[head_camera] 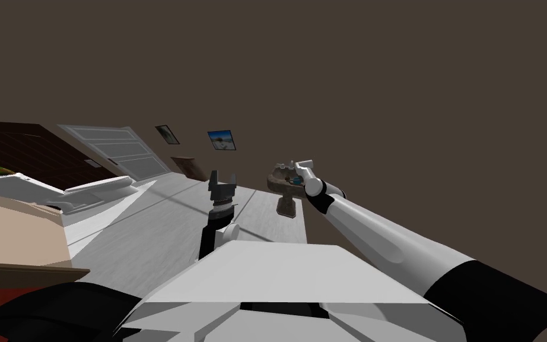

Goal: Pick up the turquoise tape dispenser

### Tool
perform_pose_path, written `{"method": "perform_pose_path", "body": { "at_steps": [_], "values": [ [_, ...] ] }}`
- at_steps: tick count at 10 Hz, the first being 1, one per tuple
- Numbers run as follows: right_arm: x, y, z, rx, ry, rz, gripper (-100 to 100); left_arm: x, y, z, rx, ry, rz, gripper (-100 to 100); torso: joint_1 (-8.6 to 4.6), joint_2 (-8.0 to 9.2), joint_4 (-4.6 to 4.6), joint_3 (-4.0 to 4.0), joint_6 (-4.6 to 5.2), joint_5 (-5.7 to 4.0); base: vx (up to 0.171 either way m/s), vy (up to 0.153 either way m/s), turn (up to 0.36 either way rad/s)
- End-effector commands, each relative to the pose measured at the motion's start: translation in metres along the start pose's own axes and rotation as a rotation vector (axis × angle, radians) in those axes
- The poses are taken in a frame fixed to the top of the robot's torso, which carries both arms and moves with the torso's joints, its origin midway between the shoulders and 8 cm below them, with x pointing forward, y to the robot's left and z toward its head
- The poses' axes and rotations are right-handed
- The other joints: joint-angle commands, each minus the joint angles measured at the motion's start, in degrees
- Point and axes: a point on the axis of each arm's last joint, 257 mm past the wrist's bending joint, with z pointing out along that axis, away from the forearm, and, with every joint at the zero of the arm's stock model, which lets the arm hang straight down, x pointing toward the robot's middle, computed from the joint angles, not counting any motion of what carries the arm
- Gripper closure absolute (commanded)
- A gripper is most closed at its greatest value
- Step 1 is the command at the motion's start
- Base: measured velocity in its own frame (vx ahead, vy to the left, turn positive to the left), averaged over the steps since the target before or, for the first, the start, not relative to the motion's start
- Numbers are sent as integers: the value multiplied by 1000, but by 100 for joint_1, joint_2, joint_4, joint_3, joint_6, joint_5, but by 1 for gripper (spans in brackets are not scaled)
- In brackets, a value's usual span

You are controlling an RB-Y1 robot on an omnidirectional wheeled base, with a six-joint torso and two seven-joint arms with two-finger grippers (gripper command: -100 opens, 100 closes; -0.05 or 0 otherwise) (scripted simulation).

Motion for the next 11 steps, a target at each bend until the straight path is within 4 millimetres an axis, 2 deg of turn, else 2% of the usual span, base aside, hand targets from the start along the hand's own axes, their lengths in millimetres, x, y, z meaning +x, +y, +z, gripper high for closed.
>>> {"method": "perform_pose_path", "body": {
  "at_steps": [1, 3, 5, 7, 10, 11],
  "values": [
    [-6, -1, 0, -5, -20, 0, -100, 0, 0, 0, 0, 0, 0, 0, 0, 0, 0, 0, 0, 0, 27, -30, 3],
    [-10, 4, 2, -18, -27, -11, -100, 0, 0, 0, 0, 0, 0, 0, -1, -1, -1, -1, 1, -1, 8, -8, 0],
    [-47, 11, -2, -48, -113, -21, -100, 0, 0, 0, 0, 0, 0, 0, 0, -2, 0, -1, 1, 0, 35, -32, -8],
    [-71, 19, -4, -73, -165, -32, -100, 0, 0, 0, 0, 0, 0, 0, -9, -14, -4, -8, 1, -2, 54, -42, 2],
    [-69, 17, -5, -71, -162, -31, -100, 0, 0, 0, 0, 0, 0, 0, 0, -4, -2, -3, 2, -1, 18, -12, 0],
    [-69, 17, -5, -70, -163, -31, 0, 0, 0, 0, 0, 0, 0, 0, 4, 1, 0, 0, 1, 0, 0, 0, 0]
  ]
}}
